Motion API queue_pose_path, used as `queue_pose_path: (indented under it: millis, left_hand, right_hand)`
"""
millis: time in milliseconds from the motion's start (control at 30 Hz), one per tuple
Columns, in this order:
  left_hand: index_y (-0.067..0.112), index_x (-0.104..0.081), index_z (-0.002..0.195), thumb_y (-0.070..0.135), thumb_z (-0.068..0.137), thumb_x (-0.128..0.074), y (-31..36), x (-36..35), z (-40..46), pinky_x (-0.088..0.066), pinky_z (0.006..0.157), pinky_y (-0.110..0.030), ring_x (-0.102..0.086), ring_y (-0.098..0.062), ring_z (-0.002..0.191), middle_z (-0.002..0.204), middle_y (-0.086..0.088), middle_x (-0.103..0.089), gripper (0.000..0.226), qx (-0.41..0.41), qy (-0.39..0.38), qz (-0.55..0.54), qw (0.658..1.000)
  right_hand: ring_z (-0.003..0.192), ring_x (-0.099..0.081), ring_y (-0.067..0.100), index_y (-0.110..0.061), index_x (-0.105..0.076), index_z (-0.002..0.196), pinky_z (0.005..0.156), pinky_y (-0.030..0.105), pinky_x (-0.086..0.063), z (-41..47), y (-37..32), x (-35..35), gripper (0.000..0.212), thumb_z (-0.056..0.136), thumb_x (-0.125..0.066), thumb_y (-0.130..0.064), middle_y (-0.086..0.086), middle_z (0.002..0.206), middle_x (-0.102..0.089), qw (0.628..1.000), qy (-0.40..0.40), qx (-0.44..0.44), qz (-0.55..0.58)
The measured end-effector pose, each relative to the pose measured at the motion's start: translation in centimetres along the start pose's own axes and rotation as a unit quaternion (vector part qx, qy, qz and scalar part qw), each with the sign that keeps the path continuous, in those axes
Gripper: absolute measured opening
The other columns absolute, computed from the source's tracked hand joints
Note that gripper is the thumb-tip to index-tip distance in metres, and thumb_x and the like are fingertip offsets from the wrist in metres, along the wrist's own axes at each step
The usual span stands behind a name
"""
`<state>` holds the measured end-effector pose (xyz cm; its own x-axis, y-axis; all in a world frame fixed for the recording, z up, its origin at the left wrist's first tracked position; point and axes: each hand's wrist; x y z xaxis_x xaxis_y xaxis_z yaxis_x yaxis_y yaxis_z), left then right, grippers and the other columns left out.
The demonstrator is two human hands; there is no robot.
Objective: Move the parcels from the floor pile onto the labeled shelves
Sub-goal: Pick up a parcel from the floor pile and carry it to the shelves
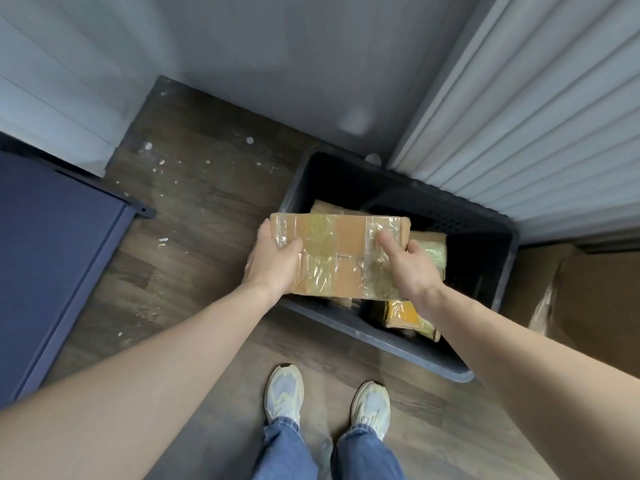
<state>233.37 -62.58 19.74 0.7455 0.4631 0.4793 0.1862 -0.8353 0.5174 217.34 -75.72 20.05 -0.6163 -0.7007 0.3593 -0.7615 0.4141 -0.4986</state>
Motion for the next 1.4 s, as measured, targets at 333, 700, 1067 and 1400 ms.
queue_pose_path:
  millis: [333,700,1067,1400]
  left_hand:
    - [0.035,-0.039,0.131,0.047,0.098,-0.048,11.2,14.3,-13.3,-0.047,0.083,-0.036,-0.058,-0.006,0.096,0.124,0.009,-0.057,0.037,-0.086,0.072,-0.116,0.987]
    - [0.023,-0.046,0.134,0.052,0.092,-0.06,21.4,33.2,-31.6,-0.039,0.088,-0.028,-0.053,-0.012,0.106,0.12,0.008,-0.056,0.053,-0.162,0.184,-0.262,0.933]
    - [0.03,-0.039,0.146,0.077,0.063,-0.072,16.1,47.2,-53.9,-0.045,0.106,-0.041,-0.057,-0.013,0.12,0.14,0.013,-0.053,0.102,-0.204,0.267,-0.361,0.87]
    - [0.032,-0.058,0.127,0.072,0.083,-0.049,3.5,49.0,-70.6,-0.059,0.085,-0.047,-0.072,-0.029,0.103,0.12,-0.005,-0.071,0.061,-0.223,0.253,-0.519,0.785]
  right_hand:
    - [0.114,-0.06,0.025,-0.015,-0.062,0.125,0.098,0.043,-0.044,-16.1,-13.9,5.4,0.102,0.07,-0.038,-0.096,0.004,0.126,-0.066,0.992,0.038,0.045,0.112]
    - [0.093,-0.063,0.014,-0.023,-0.064,0.104,0.085,0.032,-0.052,-36.9,-30.1,9.6,0.019,0.099,-0.058,-0.04,0.001,0.107,-0.07,0.938,-0.02,0.294,0.183]
    - [0.104,-0.063,-0.009,-0.037,-0.068,0.123,0.085,0.017,-0.045,-59.8,-38.0,8.8,0.025,0.104,-0.052,-0.035,-0.026,0.11,-0.072,0.798,-0.194,0.565,0.08]
    - [0.114,-0.067,0.012,-0.029,-0.076,0.111,0.107,0.037,-0.048,-76.9,-38.1,3.5,0.031,0.105,-0.047,-0.018,-0.01,0.115,-0.075,0.665,-0.332,0.668,-0.015]
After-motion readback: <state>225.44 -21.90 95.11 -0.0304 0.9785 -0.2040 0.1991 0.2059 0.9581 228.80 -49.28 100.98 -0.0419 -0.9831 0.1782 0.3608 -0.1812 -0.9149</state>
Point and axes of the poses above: each hand's wrist, its own z-axis towards the middle knuckle, its own x-axis out of the back of the hand, y = z × x
